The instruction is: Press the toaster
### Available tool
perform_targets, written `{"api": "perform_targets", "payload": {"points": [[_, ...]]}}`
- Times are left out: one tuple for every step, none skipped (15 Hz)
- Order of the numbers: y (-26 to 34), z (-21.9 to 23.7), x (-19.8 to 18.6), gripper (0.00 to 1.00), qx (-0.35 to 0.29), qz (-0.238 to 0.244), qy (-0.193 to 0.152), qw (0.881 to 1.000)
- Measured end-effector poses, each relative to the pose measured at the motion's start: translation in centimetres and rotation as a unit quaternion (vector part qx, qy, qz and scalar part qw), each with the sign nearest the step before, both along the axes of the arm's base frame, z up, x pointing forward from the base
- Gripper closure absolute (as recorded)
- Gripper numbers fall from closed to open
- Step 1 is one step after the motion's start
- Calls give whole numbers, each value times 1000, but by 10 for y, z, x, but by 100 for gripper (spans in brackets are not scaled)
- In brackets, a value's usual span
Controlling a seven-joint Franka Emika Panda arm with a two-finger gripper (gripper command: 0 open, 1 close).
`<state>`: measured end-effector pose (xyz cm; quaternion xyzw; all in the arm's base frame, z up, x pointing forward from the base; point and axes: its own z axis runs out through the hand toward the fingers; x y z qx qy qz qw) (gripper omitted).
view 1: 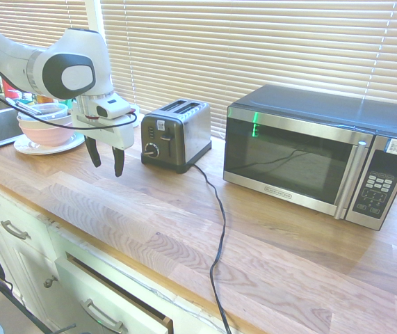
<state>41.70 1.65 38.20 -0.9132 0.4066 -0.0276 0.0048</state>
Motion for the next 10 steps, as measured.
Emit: {"api": "perform_targets", "payload": {"points": [[0, 0, 0, 0, 0, 0, 0, 1000], [0, 0, 0, 0, 0, 0, -2, 1000], [-2, 2, 2, 0, 1, 2, -10, 1000], [-2, 2, 2, 0, 1, 2, -11, 1000], [-5, 3, 3, 0, -1, 3, -14, 1000], [-12, 5, 4, 0, -4, 0, -16, 1000], [-21, 9, 7, 0, -8, -3, -20, 1000], [-29, 15, 10, 0, -12, -2, -25, 1000], [-36, 23, 14, 0, -16, 3, -31, 999], [-40, 33, 19, 0, -18, 10, -35, 999]]}}
